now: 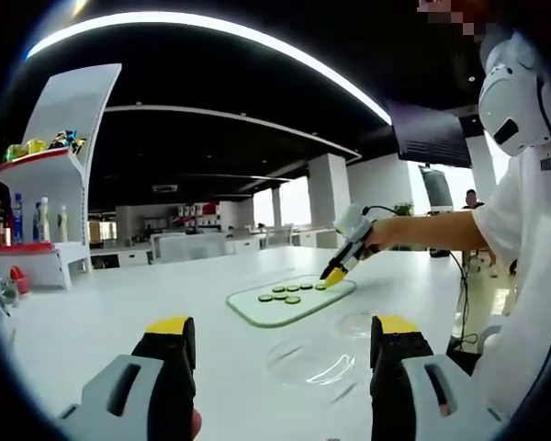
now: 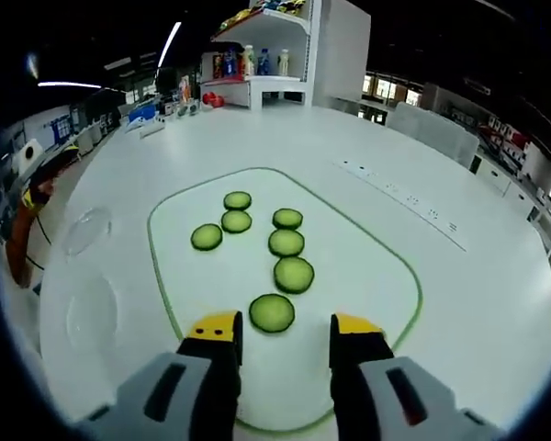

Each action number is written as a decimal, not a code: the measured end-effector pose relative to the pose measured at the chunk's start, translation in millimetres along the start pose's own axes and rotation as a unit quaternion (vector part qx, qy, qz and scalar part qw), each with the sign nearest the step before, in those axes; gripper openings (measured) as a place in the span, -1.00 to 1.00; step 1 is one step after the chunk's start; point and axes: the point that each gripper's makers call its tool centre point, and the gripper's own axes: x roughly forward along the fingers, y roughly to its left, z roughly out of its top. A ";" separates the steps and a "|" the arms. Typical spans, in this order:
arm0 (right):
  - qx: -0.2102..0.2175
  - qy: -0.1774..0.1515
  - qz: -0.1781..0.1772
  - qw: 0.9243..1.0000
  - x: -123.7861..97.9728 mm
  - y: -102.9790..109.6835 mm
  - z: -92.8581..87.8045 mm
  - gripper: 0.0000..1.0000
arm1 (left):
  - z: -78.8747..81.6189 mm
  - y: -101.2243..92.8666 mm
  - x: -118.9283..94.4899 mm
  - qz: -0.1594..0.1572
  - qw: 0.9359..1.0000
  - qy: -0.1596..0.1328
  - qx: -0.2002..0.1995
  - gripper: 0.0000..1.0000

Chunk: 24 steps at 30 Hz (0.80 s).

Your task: Open the petri dish lid, add cucumber slices into the petri dish, and close the lid

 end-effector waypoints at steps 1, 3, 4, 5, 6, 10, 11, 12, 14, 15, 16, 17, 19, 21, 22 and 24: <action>0.000 0.000 0.000 1.000 0.2 -0.3 0.1 -0.30 | 0.1 0.2 0.0 0.000 1.000 0.000 0.000 0.56; -0.002 0.000 -0.001 1.000 1.3 -0.9 0.1 -0.30 | 0.5 1.7 0.0 0.002 1.000 0.000 0.000 0.56; -0.001 0.001 0.001 1.000 2.3 -0.6 -0.2 -0.30 | 0.5 2.1 0.0 0.003 1.000 0.000 0.000 0.56; 0.000 0.003 0.002 1.000 2.7 -0.4 -0.7 -0.30 | 0.6 2.2 0.0 0.003 1.000 0.000 0.000 0.56; -0.001 0.004 0.003 1.000 3.0 0.0 -1.0 -0.30 | 0.7 2.2 -0.1 0.003 1.000 0.000 0.000 0.56; -0.003 0.003 0.006 1.000 5.0 1.6 -0.5 -0.31 | 0.8 3.2 -0.6 0.005 1.000 -0.001 -0.002 0.56; -0.004 0.003 0.006 1.000 5.6 1.6 -0.3 -0.32 | 0.5 3.2 -0.6 0.005 1.000 0.000 -0.002 0.56; -0.005 0.002 0.007 1.000 6.2 1.9 0.0 -0.32 | -0.1 3.3 -0.6 0.006 1.000 0.000 -0.002 0.56; -0.004 0.004 0.008 1.000 7.4 1.8 -0.1 -0.34 | -0.9 3.5 -0.8 0.006 1.000 0.001 -0.003 0.56; -0.004 0.005 0.007 1.000 7.8 1.5 0.1 -0.36 | -1.2 3.5 -1.0 0.006 1.000 0.002 -0.003 0.56; -0.004 0.005 0.007 1.000 8.0 1.4 0.4 -0.38 | -1.1 3.5 -1.2 0.006 1.000 0.002 -0.003 0.56; -0.003 0.005 0.007 1.000 8.2 1.2 0.8 -0.38 | -1.1 3.6 -1.5 0.007 1.000 0.002 -0.003 0.56; -0.002 0.005 0.008 1.000 8.3 1.5 1.1 -0.38 | -0.6 4.0 -2.2 0.008 1.000 0.000 -0.004 0.56; -0.002 0.006 0.007 1.000 8.4 1.2 0.8 -0.39 | -0.7 4.4 -2.6 0.008 1.000 0.000 -0.004 0.56; -0.002 0.006 0.007 1.000 8.3 1.0 0.5 -0.39 | -0.8 4.4 -2.7 0.008 1.000 0.001 -0.004 0.56; -0.002 0.007 0.006 1.000 8.2 0.7 0.1 -0.39 | -1.0 4.3 -2.8 0.008 1.000 0.001 -0.004 0.56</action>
